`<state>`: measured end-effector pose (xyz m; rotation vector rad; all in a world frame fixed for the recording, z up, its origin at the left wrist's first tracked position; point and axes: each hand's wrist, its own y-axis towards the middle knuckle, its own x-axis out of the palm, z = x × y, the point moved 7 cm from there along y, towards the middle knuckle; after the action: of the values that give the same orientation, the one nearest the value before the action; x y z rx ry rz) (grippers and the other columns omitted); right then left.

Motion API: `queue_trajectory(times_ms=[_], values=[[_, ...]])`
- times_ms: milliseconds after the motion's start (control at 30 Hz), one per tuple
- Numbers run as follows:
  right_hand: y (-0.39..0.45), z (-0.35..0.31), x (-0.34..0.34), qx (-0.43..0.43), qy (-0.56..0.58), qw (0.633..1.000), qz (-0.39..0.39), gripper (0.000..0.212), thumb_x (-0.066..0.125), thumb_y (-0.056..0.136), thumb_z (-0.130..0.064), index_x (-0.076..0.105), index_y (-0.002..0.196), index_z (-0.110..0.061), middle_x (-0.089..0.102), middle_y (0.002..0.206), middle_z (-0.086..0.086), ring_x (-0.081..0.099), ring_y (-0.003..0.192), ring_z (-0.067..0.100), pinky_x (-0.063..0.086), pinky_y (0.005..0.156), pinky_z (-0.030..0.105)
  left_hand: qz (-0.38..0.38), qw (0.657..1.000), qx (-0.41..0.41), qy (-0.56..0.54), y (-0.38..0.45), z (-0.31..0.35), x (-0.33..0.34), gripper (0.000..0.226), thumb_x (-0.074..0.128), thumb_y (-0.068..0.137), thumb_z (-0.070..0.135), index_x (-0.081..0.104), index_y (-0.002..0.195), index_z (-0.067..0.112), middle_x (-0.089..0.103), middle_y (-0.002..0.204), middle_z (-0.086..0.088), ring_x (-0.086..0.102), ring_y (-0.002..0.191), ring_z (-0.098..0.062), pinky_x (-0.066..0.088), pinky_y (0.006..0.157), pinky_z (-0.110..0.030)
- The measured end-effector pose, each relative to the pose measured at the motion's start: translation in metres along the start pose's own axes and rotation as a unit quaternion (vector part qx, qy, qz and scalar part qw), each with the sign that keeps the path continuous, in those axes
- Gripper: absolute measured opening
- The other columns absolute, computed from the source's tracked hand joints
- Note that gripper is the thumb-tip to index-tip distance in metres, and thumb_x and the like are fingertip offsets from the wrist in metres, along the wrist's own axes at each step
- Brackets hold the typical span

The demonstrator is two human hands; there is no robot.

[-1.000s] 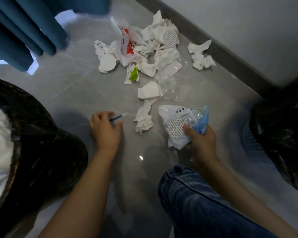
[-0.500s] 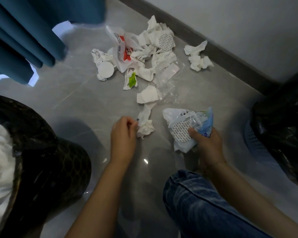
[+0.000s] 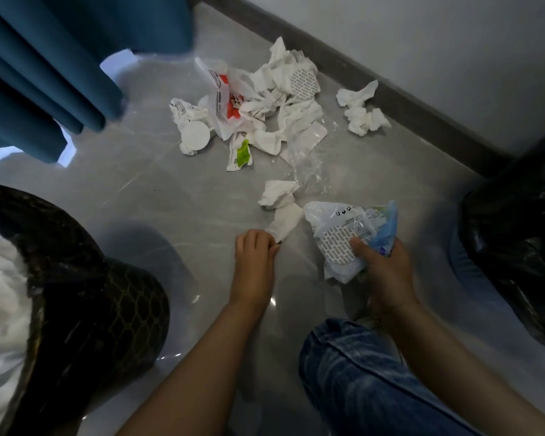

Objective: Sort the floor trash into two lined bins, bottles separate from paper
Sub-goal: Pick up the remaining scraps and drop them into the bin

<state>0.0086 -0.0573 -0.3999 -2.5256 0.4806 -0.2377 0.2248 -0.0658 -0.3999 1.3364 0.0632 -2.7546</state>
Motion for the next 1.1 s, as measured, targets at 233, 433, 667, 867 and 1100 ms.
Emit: queue_trajectory(times_ms=[233,433,667,867,1100], values=[[0.003,-0.006,-0.002,-0.015,0.003,1.0,0.004,0.045,0.065,0.085,-0.008,0.053,0.128,-0.01,0.065,0.119,0.008,0.065,0.102,0.021,0.053,0.091,0.041,0.021,0.999,0.016,-0.019,-0.011,-0.005,-0.008,0.035,0.046,0.094,-0.001,0.054,0.127,0.005,0.053,0.13,-0.011,0.037,0.115,-0.016,0.02,0.102,-0.007],[0.007,-0.006,-0.005,-0.018,0.011,1.0,0.009,0.046,0.065,0.085,-0.004,0.052,0.129,-0.006,0.064,0.119,0.011,0.064,0.105,0.026,0.052,0.093,0.043,0.079,0.996,-0.002,-0.035,-0.052,-0.026,-0.024,0.034,0.036,0.081,0.004,0.067,0.095,0.009,0.061,0.096,-0.004,0.043,0.093,-0.015,0.031,0.084,-0.014],[0.012,-0.008,-0.004,-0.025,-0.004,1.0,0.008,0.045,0.066,0.085,-0.009,0.053,0.128,-0.01,0.065,0.119,0.008,0.065,0.104,0.023,0.052,0.092,0.044,0.091,0.991,-0.02,-0.098,-0.038,-0.02,-0.038,0.03,0.037,0.087,0.024,0.052,0.061,0.017,0.045,0.076,0.0,0.041,0.079,-0.017,0.027,0.075,-0.027],[0.018,-0.014,0.004,-0.064,-0.04,0.997,-0.005,0.042,0.064,0.086,-0.006,0.052,0.126,-0.008,0.064,0.119,0.008,0.065,0.102,0.019,0.055,0.088,0.034,0.154,0.985,-0.045,-0.066,0.037,0.01,-0.054,0.018,0.059,0.076,0.002,0.051,0.065,0.014,0.045,0.081,-0.005,0.048,0.083,-0.028,0.028,0.068,-0.014],[0.027,-0.006,-0.006,-0.086,-0.066,0.994,0.006,0.04,0.066,0.084,-0.003,0.055,0.122,-0.005,0.066,0.113,0.009,0.067,0.097,0.016,0.055,0.086,0.031,-0.011,0.997,0.054,0.045,0.096,0.029,-0.003,0.032,0.055,0.093,0.022,0.057,0.125,0.02,0.041,0.133,-0.01,0.039,0.116,-0.024,0.035,0.095,-0.027]])
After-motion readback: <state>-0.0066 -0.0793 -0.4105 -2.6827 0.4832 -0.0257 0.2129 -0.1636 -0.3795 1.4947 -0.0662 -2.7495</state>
